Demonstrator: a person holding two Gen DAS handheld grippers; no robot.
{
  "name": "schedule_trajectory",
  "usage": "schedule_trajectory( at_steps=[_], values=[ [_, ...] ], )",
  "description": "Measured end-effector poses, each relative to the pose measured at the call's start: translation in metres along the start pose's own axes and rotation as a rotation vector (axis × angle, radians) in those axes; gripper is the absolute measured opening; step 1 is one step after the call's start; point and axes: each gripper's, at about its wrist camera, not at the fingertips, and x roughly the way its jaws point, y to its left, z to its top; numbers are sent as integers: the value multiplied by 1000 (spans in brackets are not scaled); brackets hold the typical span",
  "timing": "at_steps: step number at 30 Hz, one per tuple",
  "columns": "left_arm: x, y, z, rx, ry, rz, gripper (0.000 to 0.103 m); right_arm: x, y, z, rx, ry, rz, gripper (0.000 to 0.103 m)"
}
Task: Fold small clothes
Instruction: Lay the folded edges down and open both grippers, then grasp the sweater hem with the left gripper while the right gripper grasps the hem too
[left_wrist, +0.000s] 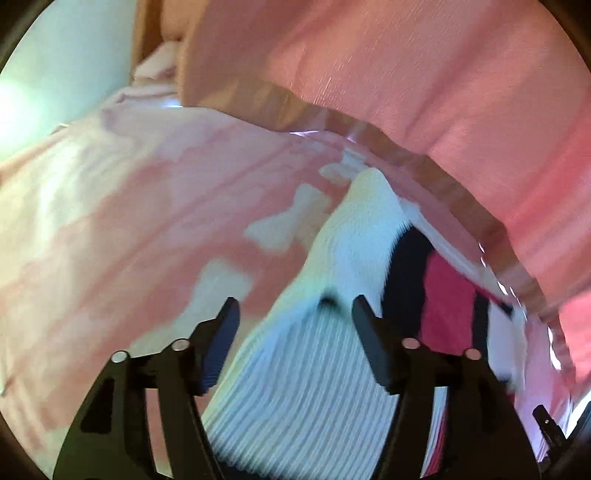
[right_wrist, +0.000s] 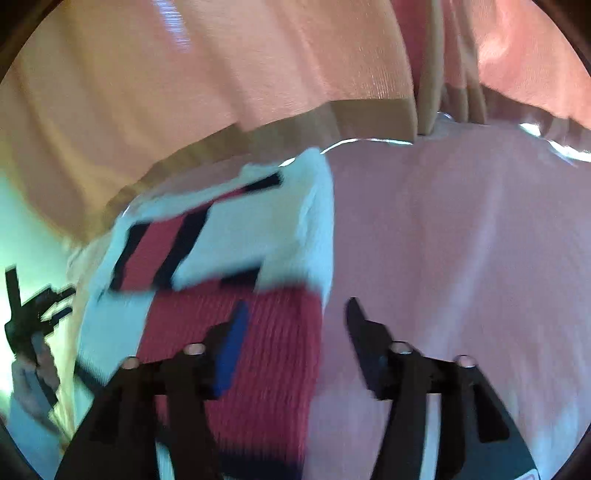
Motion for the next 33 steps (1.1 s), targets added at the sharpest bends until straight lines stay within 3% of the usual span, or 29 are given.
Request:
schedule_trajectory(
  at_steps=[5, 8, 10, 13, 14, 15, 16, 17, 18, 19, 22, 26, 29, 33],
  values=[
    [-41, 48, -84, -20, 149, 13, 67, -57, 8, -122, -20, 83, 45, 59],
    [-54, 71, -122, -95, 188, 27, 67, -63, 7, -168, 22, 149, 79, 59],
    [-66, 76, -140, -103, 164, 9, 67, -57, 6, -186, 66, 184, 116, 60],
    [-71, 66, -152, -62, 181, -23, 66, -55, 14, -191, 54, 153, 132, 59],
    [-71, 62, -152, -47, 187, -35, 66, -54, 16, -191, 43, 133, 127, 48],
    [-70, 58, -153, -36, 188, -48, 58, -52, 15, -191, 42, 129, 123, 40],
    [-69, 54, -154, -26, 197, -61, 49, -50, 14, -190, 40, 124, 112, 18],
    [-68, 50, -155, -15, 197, -58, 41, -48, 11, -188, 53, 127, 101, 14],
    [-66, 47, -156, -16, 211, -65, 15, -49, 8, -188, 81, 130, 123, 12],
    [-63, 47, -157, -25, 233, -77, 12, -52, 3, -186, 114, 124, 146, 7],
    [-77, 46, -158, -60, 219, -99, 11, -76, -2, -179, 119, 60, 147, 5],
    [-118, 31, -174, -26, 192, -148, 10, -144, -15, -166, 73, -63, 119, 4],
    [-156, 19, -198, 3, 181, -198, 10, -185, -27, -171, 36, -106, 70, 4],
    [-198, -1, -242, 74, 167, -238, 10, -216, -47, -196, 41, -102, 26, 4]
  ],
)
